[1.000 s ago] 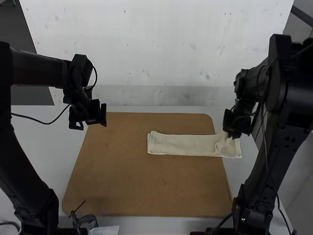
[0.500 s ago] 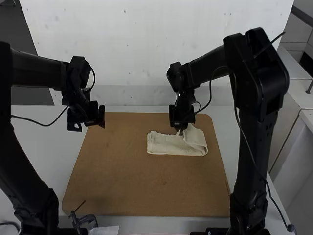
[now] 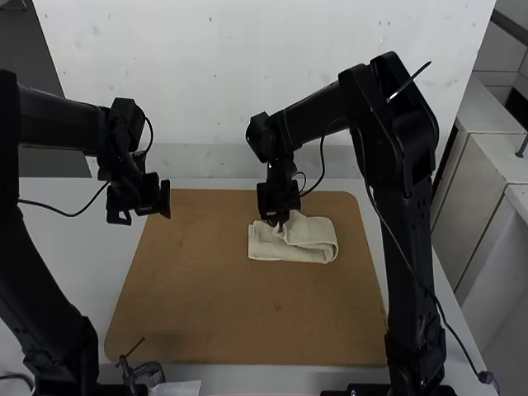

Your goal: Fold the towel.

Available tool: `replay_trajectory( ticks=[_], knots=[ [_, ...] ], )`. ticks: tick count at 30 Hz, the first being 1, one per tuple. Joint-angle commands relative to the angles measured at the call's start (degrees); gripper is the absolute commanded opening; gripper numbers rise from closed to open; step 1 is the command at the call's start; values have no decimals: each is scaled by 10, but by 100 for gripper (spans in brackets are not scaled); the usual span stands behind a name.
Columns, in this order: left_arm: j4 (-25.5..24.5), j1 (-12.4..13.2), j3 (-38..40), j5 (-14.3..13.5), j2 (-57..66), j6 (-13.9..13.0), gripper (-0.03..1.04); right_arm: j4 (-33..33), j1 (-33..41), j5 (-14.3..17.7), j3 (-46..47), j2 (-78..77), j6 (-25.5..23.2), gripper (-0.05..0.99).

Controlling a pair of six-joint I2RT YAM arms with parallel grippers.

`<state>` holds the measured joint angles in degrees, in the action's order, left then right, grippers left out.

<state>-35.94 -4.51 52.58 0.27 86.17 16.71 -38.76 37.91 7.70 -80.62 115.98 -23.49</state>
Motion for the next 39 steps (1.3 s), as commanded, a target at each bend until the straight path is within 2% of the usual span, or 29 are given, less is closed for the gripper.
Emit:
replay_trajectory(
  ticks=[1, 14, 15, 17, 18, 25, 26, 27, 29, 34, 39],
  knots=[
    [6, 2, -4, 10, -27, -11, 99, -7, 19, 17, -29, 11, -14, 1],
    [12, 6, -7, 11, -21, -10, 99, -31, 48, 16, -105, 67, -17, 2],
    [14, 6, -7, 11, -20, -10, 99, -30, 50, 13, -106, 67, -17, 11],
    [17, 6, -7, 11, -17, -10, 99, -28, 49, -2, -110, 62, -17, 44],
    [18, 6, -7, 11, -16, -10, 99, -29, 48, -8, -111, 50, -18, 47],
    [22, 9, -12, 10, -15, -11, 99, -40, 19, -18, -129, -53, -17, 46],
    [24, 9, -13, 10, -15, -11, 99, -44, 16, -18, -127, -61, -17, 39],
    [25, 8, -16, 10, -15, -10, 99, -52, 8, -17, -124, -65, -16, 24],
    [28, 5, -19, 10, -15, -9, 99, -52, -6, -15, -105, -75, -9, 1],
    [29, -8, -19, 10, -15, -5, 99, -22, -12, -8, -43, -65, -1, 2],
    [33, -11, -20, 9, -10, -4, 99, 12, 1, -8, -20, -27, 2, 2]
  ],
)
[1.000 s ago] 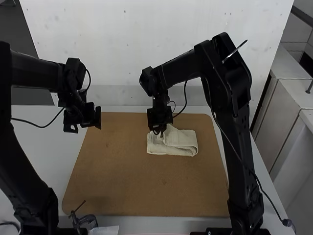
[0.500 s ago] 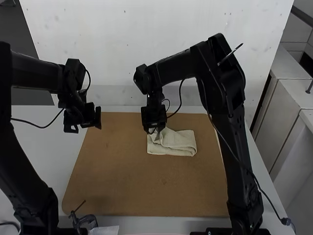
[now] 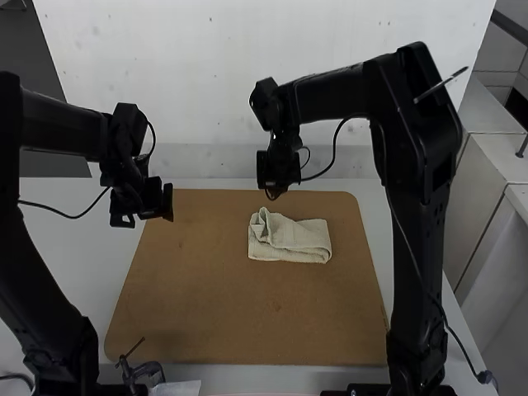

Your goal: Fold the towel.

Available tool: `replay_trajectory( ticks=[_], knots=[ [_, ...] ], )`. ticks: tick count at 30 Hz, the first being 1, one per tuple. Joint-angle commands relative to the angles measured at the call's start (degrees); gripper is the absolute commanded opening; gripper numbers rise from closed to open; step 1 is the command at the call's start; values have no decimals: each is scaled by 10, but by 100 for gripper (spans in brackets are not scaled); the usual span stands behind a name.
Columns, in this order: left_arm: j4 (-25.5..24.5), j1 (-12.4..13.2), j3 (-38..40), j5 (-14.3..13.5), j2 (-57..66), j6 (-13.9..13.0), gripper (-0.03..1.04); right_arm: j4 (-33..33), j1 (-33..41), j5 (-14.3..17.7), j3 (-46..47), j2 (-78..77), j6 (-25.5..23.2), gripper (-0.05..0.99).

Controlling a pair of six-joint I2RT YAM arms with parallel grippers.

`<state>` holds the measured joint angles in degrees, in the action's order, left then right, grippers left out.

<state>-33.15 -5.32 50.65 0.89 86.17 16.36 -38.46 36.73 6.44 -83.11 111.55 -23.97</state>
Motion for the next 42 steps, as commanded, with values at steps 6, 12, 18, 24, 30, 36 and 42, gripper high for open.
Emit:
replay_trajectory(
  ticks=[6, 12, 18, 24, 30, 36, 42],
  knots=[
    [9, 0, 0, 1, -2, 0, 99, 21, 28, 4, 4, 53, 7, 1],
    [12, 0, 0, 1, 0, -2, 99, 29, 37, 4, -5, 79, 7, 2],
    [15, 7, 0, 1, 8, -3, 99, 31, 45, 4, -21, 103, 7, 2],
    [19, 10, 0, 2, 11, -4, 99, 36, 60, 2, -48, 122, 7, 2],
    [23, 11, 0, 3, 10, -7, 99, 32, 70, 1, -70, 132, 5, 2],
    [25, 11, 0, 3, 11, -7, 99, 28, 70, 0, -76, 133, 5, 2],
    [25, 9, 0, 3, 10, -7, 99, 14, 51, -2, -72, 89, 4, 51]
  ],
)
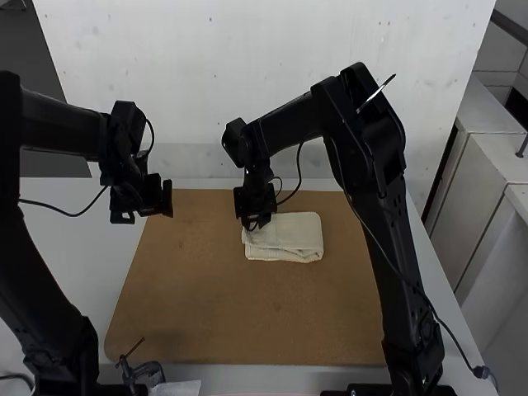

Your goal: Fold the towel.

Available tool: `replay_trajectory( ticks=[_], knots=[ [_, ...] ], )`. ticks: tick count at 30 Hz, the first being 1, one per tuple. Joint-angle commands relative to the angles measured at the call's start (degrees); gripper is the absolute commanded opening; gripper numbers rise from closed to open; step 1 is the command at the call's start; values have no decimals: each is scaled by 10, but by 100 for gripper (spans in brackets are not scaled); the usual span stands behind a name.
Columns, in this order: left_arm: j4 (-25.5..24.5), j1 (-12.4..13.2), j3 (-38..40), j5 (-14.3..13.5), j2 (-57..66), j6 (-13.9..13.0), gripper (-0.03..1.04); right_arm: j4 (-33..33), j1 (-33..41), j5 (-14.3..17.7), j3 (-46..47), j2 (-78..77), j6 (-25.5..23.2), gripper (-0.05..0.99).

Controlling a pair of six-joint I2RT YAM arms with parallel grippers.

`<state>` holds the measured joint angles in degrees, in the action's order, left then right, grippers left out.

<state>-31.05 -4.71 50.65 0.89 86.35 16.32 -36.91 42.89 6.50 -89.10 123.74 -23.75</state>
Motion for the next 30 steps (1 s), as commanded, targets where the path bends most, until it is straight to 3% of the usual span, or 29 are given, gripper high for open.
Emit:
replay_trajectory(
  ticks=[1, 5, 8, 10, 16, 19, 22, 25, 30],
  knots=[
    [4, 3, 0, 4, 7, -7, 99, -6, -16, -4, -12, -49, 2, 51],
    [4, 1, 0, 4, -5, -7, 99, -21, -35, -9, -9, -113, 2, 51],
    [4, 1, 1, 5, -17, -8, 99, -28, -60, -10, 3, -159, 4, 84],
    [4, 1, 2, 6, -27, -8, 99, -25, -78, -11, 23, -192, 5, 93],
    [1, 0, 4, 6, -58, -15, 99, 17, -151, -8, 129, -285, 33, 93],
    [0, -15, 0, -3, -72, -43, 99, 49, -189, -4, 201, -334, 48, 96],
    [0, -26, -13, -2, -90, -52, 99, 83, -236, 2, 280, -392, 70, 96],
    [5, -42, -33, 3, -125, -52, 99, 135, -286, 4, 359, -465, 92, 96],
    [24, -60, -56, -2, -175, -50, 99, 168, -353, 7, 459, -578, 133, 96]
  ],
)
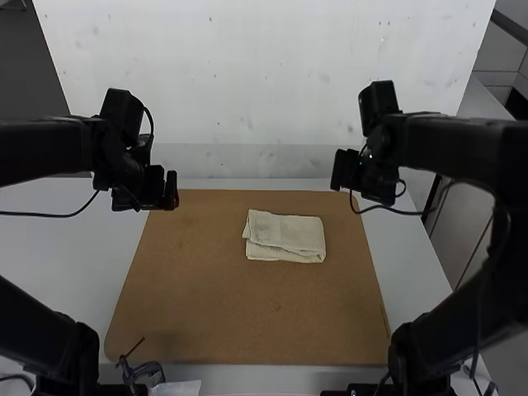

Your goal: Fold the towel.

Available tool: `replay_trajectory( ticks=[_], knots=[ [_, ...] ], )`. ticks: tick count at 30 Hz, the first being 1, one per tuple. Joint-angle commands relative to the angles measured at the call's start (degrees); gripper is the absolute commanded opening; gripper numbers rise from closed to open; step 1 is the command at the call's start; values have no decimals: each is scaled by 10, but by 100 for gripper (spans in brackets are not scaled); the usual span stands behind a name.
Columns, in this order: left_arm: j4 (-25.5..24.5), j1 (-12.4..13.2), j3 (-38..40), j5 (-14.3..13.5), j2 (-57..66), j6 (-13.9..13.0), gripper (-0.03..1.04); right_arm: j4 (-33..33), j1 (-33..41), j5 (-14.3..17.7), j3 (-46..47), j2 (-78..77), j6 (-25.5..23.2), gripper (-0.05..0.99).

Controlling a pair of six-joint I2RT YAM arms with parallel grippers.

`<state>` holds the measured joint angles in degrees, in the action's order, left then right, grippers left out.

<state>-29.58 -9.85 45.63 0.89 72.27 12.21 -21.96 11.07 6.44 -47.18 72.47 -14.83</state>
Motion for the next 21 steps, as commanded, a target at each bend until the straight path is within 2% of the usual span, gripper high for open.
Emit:
replay_trajectory(
  ticks=[1, 4, 6, 9, 14, 18, 21],
  knots=[
    [8, -11, -9, -3, -44, -8, 99, 26, -48, 8, 60, -91, 54, 96],
    [9, -20, -17, -19, -72, 3, 99, 26, -64, 8, 111, -174, 67, 96],
    [9, -34, -20, -40, -91, 10, 99, 29, -65, 13, 147, -241, 76, 96],
    [18, -49, -32, -50, -112, 23, 99, 17, -66, 18, 183, -339, 82, 96],
    [26, -49, -48, -62, -165, 32, 99, 0, -66, 16, 243, -502, 103, 96],
    [37, -51, -59, -91, -209, 39, 99, -7, -65, 10, 285, -587, 112, 96],
    [38, -50, -68, -92, -245, 39, 99, -19, -61, -5, 307, -640, 113, 96]
  ],
)
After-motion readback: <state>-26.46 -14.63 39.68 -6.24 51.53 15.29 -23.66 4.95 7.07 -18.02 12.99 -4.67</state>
